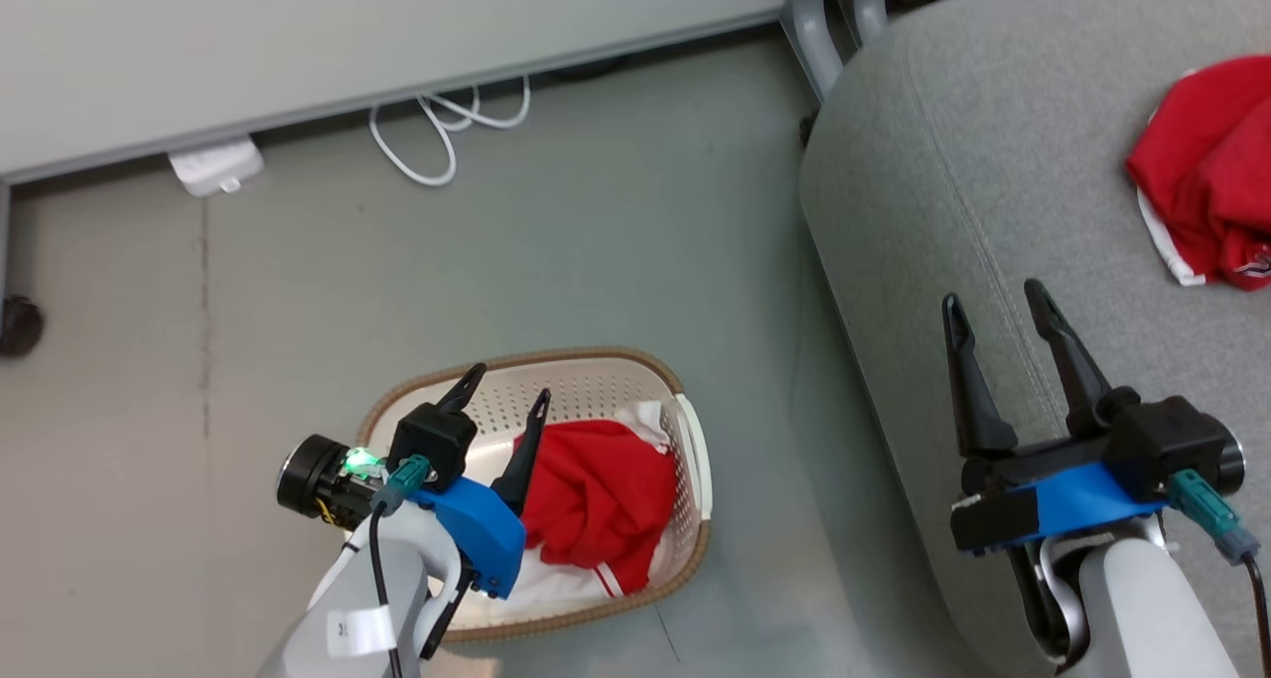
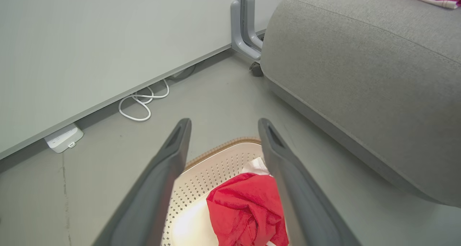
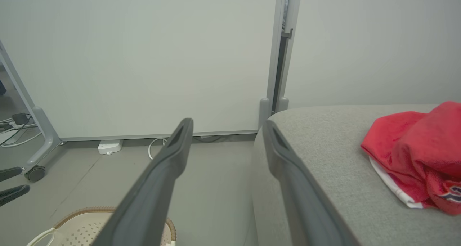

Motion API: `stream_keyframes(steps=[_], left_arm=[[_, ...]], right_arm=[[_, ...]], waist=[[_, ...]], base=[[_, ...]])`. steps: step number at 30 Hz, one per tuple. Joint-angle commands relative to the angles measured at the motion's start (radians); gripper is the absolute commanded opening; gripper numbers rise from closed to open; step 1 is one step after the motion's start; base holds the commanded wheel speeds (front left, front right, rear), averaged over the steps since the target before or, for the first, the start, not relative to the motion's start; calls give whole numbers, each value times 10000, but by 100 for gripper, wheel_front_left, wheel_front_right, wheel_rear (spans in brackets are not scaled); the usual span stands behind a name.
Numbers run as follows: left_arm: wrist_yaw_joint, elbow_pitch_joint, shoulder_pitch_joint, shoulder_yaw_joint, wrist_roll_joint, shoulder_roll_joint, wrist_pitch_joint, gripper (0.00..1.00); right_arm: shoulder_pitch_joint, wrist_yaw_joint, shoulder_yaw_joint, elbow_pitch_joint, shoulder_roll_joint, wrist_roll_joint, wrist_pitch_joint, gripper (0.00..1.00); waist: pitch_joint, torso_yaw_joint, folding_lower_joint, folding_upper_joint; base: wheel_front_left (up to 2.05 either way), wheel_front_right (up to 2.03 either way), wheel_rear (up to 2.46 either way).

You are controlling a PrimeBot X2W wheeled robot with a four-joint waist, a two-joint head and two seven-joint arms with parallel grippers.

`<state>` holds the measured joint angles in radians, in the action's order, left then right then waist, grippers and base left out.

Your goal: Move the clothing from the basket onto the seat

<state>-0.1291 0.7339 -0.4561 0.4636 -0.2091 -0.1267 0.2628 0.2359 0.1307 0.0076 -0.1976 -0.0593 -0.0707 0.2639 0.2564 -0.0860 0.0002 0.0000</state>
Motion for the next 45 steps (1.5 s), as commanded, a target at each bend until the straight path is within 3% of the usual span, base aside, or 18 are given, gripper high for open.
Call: stream_keyframes(steps=[1,15,25,34,45], left_arm=[[-18,309,-358,271,-94,-134,30,100],[-15,3158,-2536,3354,-582,-705,13,100],[-15,4379,-3713,5355,-1226,-891,-308,100],[-15,4945,-4539,6508,-1649,-1146,-852,100],[-14,5414,-5457,7007,-1547,-1218,-1371,100]], right_arm=[[288,1,37,102,-44,41,8,100],[1605,1,274,627,-58,74,8,100],[2420,1,382,1050,-97,86,8,100],[2830,1,294,1395,-167,159,8,100],[3045,1,41,1740,-264,188,8,100]], waist=[[660,-396,-2,0],[3023,-952,-2,0],[4519,-1203,-2,0],[5614,-1304,-2,0],[6723,-1253,-2,0]], base=[[0,0,0],[0,0,0],[0,0,0],[0,0,0],[0,0,0]])
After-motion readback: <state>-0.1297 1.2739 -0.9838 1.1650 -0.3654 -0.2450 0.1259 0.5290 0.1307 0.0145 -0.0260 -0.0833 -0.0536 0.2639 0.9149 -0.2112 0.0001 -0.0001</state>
